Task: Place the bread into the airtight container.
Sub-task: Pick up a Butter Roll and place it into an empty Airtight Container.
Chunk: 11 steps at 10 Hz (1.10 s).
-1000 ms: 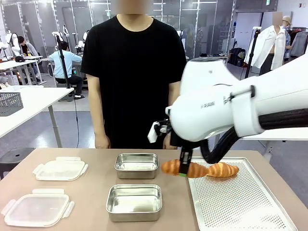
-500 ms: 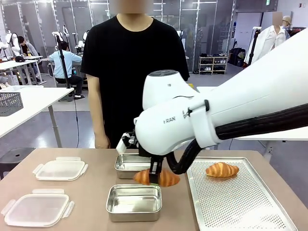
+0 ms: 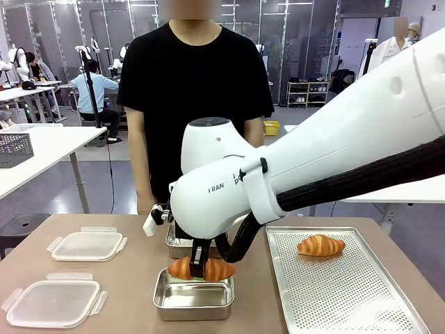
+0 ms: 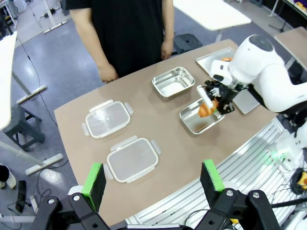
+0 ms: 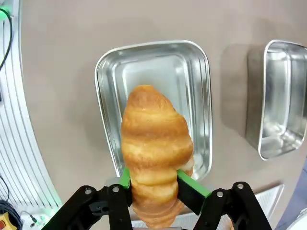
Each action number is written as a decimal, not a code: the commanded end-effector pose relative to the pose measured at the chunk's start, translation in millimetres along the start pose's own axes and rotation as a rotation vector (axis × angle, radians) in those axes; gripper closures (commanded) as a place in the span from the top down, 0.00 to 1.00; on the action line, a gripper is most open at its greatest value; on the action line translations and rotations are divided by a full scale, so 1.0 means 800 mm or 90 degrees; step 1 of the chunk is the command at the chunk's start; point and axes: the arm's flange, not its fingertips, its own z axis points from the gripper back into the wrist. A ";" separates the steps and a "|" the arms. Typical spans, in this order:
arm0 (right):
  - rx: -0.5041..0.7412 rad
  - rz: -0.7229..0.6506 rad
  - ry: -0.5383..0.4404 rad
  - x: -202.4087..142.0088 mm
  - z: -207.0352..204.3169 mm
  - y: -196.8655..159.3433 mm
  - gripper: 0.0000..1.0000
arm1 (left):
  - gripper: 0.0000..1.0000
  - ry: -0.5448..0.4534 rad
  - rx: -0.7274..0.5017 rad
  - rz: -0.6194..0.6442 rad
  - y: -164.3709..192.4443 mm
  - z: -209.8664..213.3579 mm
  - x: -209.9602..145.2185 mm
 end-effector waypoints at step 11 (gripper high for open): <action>0.015 0.030 -0.019 0.009 -0.060 -0.005 0.78 | 1.00 -0.003 0.000 -0.005 -0.003 0.004 0.002</action>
